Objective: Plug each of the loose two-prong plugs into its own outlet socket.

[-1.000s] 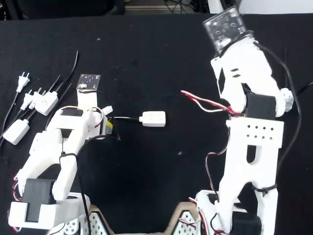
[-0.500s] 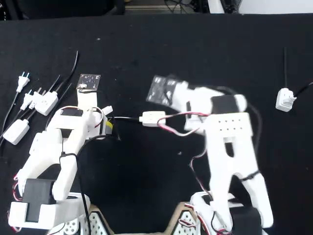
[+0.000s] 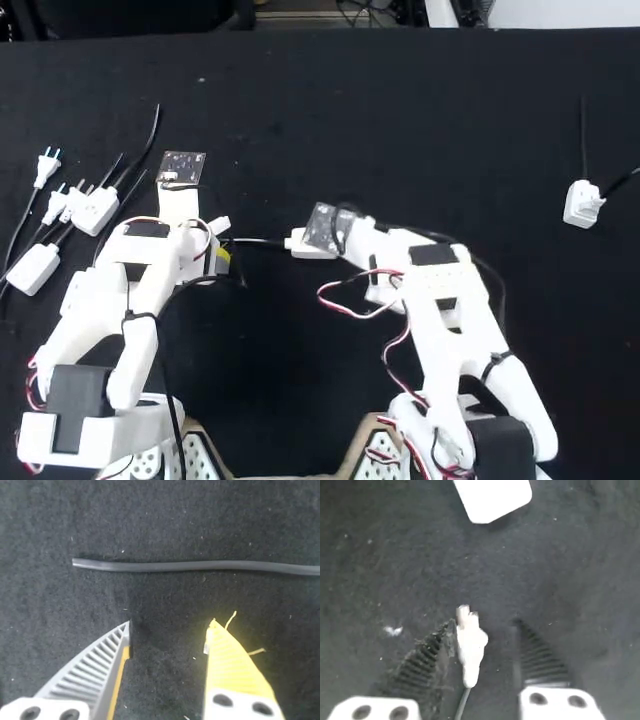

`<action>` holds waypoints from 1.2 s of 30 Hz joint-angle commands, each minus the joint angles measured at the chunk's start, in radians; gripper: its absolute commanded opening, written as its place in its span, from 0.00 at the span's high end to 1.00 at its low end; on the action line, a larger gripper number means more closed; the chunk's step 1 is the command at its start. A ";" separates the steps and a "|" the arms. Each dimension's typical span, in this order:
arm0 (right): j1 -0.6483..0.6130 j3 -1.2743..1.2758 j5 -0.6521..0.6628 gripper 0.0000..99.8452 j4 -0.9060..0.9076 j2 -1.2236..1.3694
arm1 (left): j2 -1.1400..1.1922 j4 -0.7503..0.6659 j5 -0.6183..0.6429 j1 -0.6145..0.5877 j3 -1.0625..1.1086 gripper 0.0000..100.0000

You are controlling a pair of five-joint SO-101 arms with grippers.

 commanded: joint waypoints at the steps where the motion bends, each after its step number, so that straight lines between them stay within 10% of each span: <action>1: 0.002 -0.077 -0.051 0.80 0.008 -0.012 | -0.037 -0.014 0.006 -0.010 -0.007 0.75; 8: 0.084 -0.202 -0.026 0.81 0.207 -0.002 | -0.037 -0.014 0.006 -0.010 -0.007 0.75; 27: 0.170 -0.179 0.029 0.81 0.020 0.245 | -0.037 -0.014 0.006 -0.010 -0.005 0.75; 36: 0.175 -0.179 0.029 0.99 0.029 0.171 | -0.037 -0.014 0.006 -0.010 -0.007 0.75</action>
